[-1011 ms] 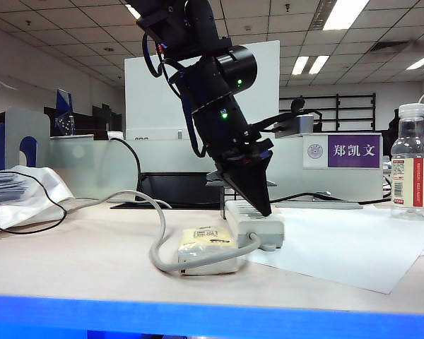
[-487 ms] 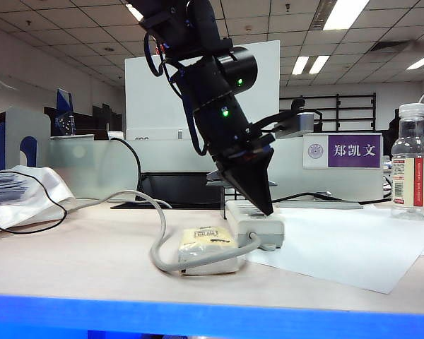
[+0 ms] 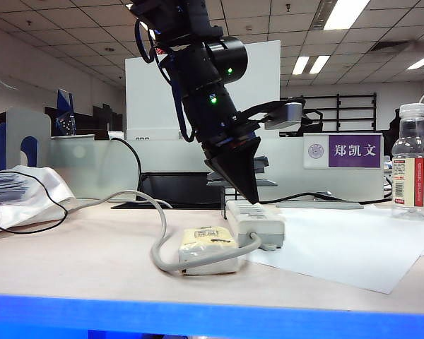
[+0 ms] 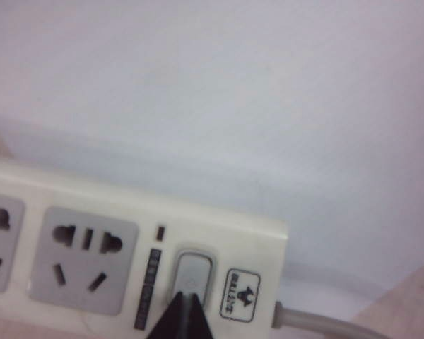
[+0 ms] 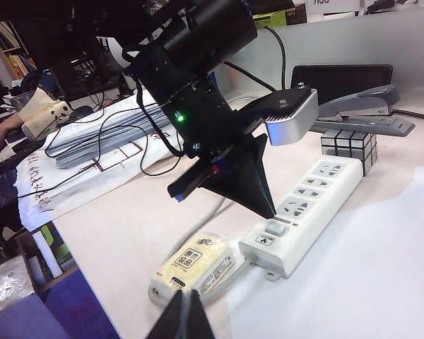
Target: Press the button on the power strip.
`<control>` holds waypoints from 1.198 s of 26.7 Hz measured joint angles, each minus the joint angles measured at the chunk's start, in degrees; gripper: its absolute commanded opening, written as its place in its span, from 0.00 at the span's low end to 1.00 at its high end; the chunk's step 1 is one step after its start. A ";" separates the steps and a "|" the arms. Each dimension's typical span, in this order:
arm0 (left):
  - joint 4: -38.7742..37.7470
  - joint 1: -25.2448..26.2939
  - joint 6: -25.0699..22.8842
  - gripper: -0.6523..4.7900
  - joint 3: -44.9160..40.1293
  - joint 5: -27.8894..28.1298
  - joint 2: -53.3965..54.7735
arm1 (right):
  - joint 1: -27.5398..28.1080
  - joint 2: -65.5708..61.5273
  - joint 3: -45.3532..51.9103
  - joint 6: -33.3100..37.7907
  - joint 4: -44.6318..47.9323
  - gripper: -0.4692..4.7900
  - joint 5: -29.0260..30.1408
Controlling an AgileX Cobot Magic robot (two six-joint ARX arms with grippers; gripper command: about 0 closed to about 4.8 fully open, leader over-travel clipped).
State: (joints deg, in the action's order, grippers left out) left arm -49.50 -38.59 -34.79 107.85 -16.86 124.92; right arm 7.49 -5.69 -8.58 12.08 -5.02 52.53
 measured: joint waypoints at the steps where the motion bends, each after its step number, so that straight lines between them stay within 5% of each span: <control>1: 0.28 0.02 -0.13 0.11 0.00 0.02 0.00 | 0.00 0.00 0.00 -0.11 0.00 0.10 -0.02; 32: -0.72 0.00 -0.15 0.11 -0.17 -2.19 1.03 | 0.00 0.00 0.00 -0.37 0.00 0.10 -0.02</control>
State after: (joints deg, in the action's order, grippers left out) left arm -50.22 -38.59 -34.94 107.68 -19.05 125.95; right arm 7.49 -5.69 -8.58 11.70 -5.02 52.51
